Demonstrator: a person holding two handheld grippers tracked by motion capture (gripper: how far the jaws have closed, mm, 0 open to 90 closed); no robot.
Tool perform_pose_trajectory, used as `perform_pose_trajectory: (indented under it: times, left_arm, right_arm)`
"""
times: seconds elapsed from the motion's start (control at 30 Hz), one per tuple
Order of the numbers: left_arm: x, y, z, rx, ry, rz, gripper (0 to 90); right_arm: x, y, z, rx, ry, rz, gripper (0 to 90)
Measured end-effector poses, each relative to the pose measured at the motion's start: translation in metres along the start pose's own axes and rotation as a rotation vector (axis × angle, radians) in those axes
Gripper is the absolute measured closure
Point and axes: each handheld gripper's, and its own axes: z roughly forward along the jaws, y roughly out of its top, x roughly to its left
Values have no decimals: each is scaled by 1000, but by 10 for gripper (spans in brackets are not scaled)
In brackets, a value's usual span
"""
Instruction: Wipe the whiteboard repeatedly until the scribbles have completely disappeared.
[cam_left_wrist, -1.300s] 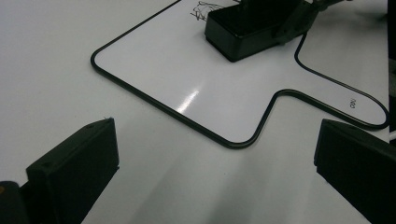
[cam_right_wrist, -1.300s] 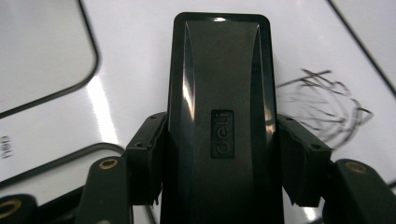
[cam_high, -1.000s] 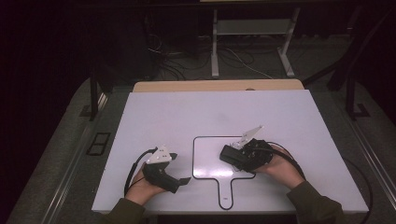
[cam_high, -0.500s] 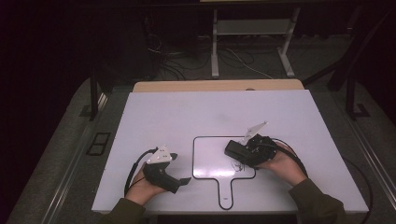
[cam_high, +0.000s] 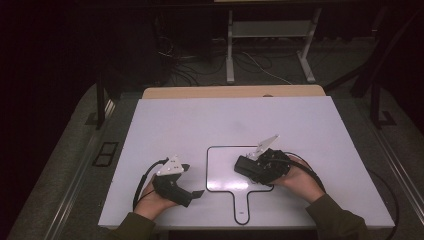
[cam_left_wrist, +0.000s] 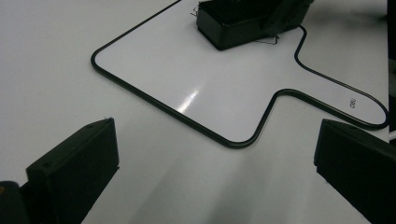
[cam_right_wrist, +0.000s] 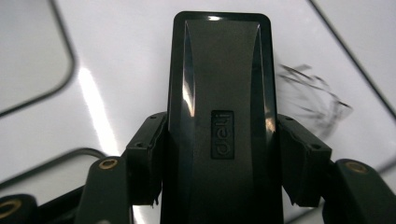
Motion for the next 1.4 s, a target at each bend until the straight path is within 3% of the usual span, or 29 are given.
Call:
perform_pose_trajectory:
  times: [0.17, 0.27, 0.47, 0.57, 0.83, 1.03, 1.07, 1.1, 1.13, 1.23, 1.4]
  left_arm:
    - [0, 0, 0, 2, -1, 1, 0]
    - [0, 0, 1, 2, -1, 0, 0]
    - [0, 0, 0, 1, 0, -1, 0]
    - [0, 0, 0, -1, 0, -1, 0]
    - [0, 0, 0, 2, 0, 1, 0]
    - [0, 0, 0, 2, 0, 2, 0]
    - [0, 0, 0, 4, -1, 4, 0]
    - [0, 0, 0, 4, -1, 4, 0]
    - [0, 1, 0, 4, -2, 5, 0]
    - [0, 1, 0, 4, -2, 6, 0]
    - [0, 0, 0, 1, 0, 2, 0]
  right_arm:
    - [-13, -8, -4, 1, -30, 42, 386]
    - [-7, -6, -4, 8, -25, 21, 386]
    - [18, -3, -3, 13, 36, -46, 386]
    - [18, -2, -3, 16, 36, -56, 386]
    - [-5, -11, -7, 9, -45, 19, 386]
    - [5, -9, -7, 19, -50, -9, 386]
    - [12, -7, -6, 26, -46, -44, 386]
    - [12, -7, -6, 26, -46, -44, 386]
    - [20, -4, -5, 26, -17, -51, 386]
    - [22, -2, -4, 29, -24, -71, 386]
    - [10, -6, -7, 33, -70, -33, 387]
